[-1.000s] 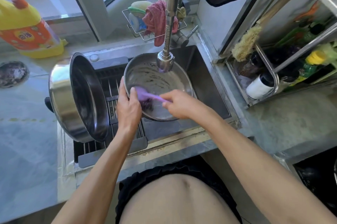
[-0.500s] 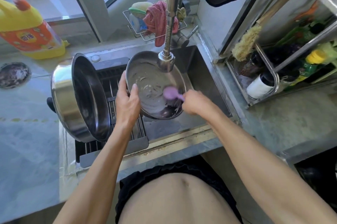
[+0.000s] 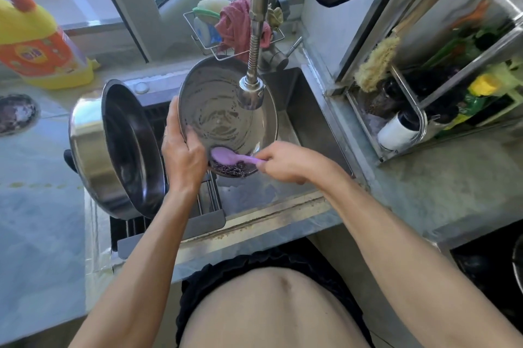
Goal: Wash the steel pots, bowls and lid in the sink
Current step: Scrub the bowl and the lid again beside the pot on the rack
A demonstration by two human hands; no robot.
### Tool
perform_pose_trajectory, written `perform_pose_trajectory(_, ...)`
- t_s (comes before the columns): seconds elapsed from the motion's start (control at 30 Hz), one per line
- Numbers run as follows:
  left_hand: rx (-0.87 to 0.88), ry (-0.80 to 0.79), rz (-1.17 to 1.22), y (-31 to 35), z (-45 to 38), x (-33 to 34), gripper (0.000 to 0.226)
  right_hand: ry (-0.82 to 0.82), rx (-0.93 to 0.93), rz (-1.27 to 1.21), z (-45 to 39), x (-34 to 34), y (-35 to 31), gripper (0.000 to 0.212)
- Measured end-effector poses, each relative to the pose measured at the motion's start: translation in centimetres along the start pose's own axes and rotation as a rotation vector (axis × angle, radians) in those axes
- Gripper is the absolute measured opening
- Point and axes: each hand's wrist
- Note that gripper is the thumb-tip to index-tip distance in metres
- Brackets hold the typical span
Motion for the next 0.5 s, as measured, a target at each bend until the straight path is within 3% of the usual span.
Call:
perform_pose_trajectory(0.07,0.042,-0.037,-0.005,-0.2,0.0,-0.2,0.058,0.070,0.031,0.215,-0.4,-0.7,-0.2,0.028)
perform_pose_trajectory(0.13,0.107,-0.116,-0.023,-0.2,0.6,-0.1,0.066,0.156,0.175,0.381,-0.3,-1.5,-0.2,0.033)
perform_pose_trajectory(0.27,0.203,-0.151,-0.142,-0.5,1.5,0.7,0.070,-0.022,0.009,0.333,-1.3,-0.6,-1.4,0.033)
perform_pose_trajectory(0.33,0.181,-0.137,-0.115,-0.9,1.2,0.7,0.066,-0.065,0.034,0.324,-1.9,-0.5,-1.2,0.032)
perform_pose_trajectory(0.5,-0.002,-0.093,-0.012,-1.6,2.4,1.9,0.059,0.183,0.186,0.391,-2.2,0.2,1.5,0.035)
Point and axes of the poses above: each hand's wrist, its own z-axis away from the middle knuckle, its own x-axis out of the palm, y = z × x, and after that the axes turned 5 degrees about y, right-handed
